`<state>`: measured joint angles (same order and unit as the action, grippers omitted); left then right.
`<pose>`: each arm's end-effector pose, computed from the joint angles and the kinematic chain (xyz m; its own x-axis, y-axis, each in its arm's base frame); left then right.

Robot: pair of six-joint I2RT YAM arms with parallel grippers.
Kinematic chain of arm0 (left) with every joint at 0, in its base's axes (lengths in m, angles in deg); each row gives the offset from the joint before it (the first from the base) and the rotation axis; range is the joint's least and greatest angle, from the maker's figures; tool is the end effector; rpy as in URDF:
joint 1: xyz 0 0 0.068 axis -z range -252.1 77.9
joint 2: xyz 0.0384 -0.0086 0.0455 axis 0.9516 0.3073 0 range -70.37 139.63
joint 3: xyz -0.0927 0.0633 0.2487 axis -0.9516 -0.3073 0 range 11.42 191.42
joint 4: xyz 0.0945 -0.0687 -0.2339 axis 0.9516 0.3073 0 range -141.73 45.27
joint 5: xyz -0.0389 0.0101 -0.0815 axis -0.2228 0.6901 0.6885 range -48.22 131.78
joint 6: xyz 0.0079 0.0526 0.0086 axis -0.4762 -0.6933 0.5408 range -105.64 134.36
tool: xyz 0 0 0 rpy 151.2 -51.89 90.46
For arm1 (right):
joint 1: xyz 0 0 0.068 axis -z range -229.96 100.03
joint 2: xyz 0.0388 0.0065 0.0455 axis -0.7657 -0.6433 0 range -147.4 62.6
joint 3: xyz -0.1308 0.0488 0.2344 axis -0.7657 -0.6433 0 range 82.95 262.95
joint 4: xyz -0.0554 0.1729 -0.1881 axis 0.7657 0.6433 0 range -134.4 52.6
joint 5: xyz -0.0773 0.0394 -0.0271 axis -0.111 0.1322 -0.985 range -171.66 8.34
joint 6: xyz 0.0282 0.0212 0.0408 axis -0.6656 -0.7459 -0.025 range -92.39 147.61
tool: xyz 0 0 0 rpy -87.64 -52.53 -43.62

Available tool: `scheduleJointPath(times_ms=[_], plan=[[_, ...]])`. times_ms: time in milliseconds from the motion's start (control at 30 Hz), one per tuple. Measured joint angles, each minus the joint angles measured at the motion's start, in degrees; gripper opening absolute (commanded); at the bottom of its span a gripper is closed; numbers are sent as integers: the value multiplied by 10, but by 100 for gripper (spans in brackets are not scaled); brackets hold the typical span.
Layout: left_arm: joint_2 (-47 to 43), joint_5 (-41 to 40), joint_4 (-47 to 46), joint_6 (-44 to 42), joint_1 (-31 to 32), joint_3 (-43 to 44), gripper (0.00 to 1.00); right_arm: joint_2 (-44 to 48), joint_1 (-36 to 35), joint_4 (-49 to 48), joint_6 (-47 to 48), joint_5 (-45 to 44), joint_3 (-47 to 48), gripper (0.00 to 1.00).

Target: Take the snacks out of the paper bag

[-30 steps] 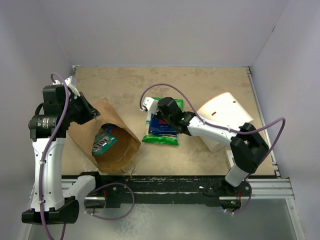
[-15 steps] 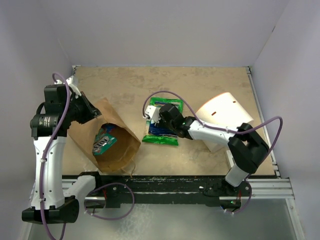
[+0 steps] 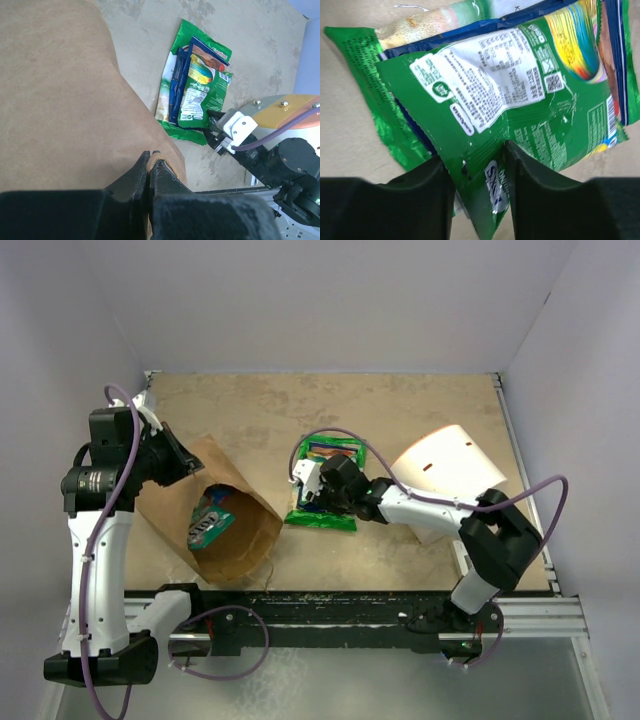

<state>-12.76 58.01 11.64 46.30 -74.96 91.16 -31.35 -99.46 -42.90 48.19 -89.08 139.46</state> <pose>0.1644 -0.0017 0.4131 -0.6444 -0.5407 -0.5407 -0.2107 0.8053 -0.5542 0.2335 0.2664 0.2069 -0.1399 -0.7006 -0.6997 -0.7882 0.5065 -0.3495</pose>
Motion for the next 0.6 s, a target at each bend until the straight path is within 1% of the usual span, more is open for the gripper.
scheduleJointPath(times_ms=[33, 100, 267, 367, 433, 500, 533, 600], plan=[[0, 0, 0, 0, 0, 0, 0, 5, 0, 8, -9, 7, 0, 58], [0, 0, -2, 1, 0, 0, 0, 23, 0, 22, -27, 21, -2, 67], [2, 0, -12, 3, 0, 0, 0, 94, 0, 43, -63, 37, -19, 78], [3, 0, -16, 4, 0, 0, 0, 128, 0, 48, -76, 27, -19, 87], [3, 0, -17, 4, 0, 0, 0, 150, 0, 44, -78, 23, -19, 88], [3, 0, -17, 4, 0, 0, 0, 168, 0, 21, -76, 22, -24, 87], [3, 0, -17, 4, 0, 0, 0, 169, 0, 9, -76, 22, -24, 86], [5, 0, -17, 4, 0, 0, 0, 151, 0, -15, -83, 15, -16, 80]])
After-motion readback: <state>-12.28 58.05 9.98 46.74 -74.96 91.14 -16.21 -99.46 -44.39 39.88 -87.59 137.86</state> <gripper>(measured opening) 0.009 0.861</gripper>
